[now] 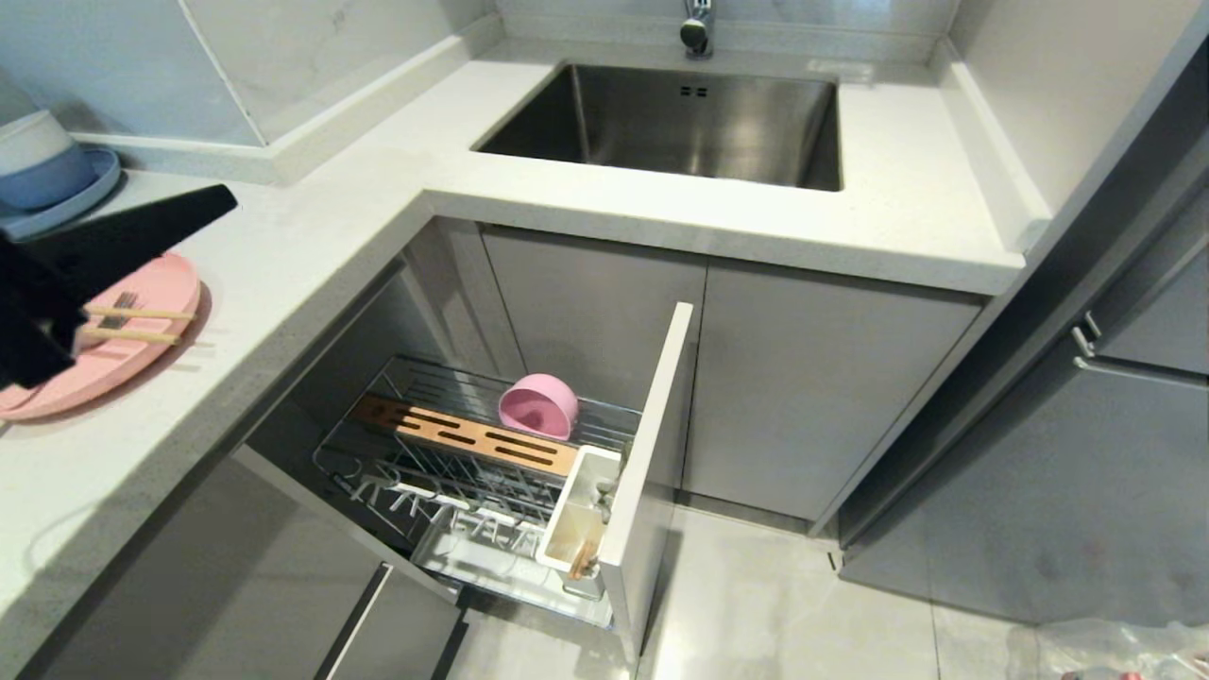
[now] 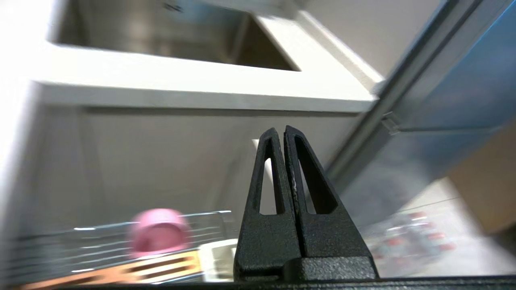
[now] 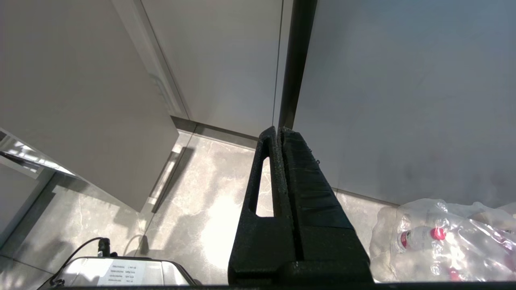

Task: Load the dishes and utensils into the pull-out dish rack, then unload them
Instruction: Pick up the chopsticks and place it in the cupboard

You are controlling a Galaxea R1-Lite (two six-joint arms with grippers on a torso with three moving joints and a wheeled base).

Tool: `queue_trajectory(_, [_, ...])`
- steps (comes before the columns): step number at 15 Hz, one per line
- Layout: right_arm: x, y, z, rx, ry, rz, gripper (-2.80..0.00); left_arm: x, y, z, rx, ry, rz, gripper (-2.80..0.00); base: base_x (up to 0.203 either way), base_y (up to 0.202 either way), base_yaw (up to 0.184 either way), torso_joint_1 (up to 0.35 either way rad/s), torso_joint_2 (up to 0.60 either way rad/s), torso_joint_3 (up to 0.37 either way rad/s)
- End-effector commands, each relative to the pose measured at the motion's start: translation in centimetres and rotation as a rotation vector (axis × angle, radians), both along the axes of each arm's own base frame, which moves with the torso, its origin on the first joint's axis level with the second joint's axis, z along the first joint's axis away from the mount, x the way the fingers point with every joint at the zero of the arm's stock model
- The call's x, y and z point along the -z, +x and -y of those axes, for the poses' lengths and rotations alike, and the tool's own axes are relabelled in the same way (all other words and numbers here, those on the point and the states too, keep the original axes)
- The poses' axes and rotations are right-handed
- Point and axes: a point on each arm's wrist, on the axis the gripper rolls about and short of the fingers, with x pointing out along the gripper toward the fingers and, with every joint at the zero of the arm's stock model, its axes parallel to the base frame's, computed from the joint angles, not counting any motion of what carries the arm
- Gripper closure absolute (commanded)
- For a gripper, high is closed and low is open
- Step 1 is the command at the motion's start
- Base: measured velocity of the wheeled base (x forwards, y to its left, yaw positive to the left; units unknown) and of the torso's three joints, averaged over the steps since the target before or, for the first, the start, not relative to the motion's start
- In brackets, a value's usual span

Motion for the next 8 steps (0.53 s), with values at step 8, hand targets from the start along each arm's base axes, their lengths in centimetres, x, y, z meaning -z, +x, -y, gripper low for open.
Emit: queue_trajectory(8, [0.0, 0.0, 0.0, -0.001, -0.001, 0.000, 0.00, -7.5, -0.3, -3.6, -0.686, 0.048, 0.094, 0.00, 0.000, 0.000, 0.000, 0.000, 0.00, 0.000])
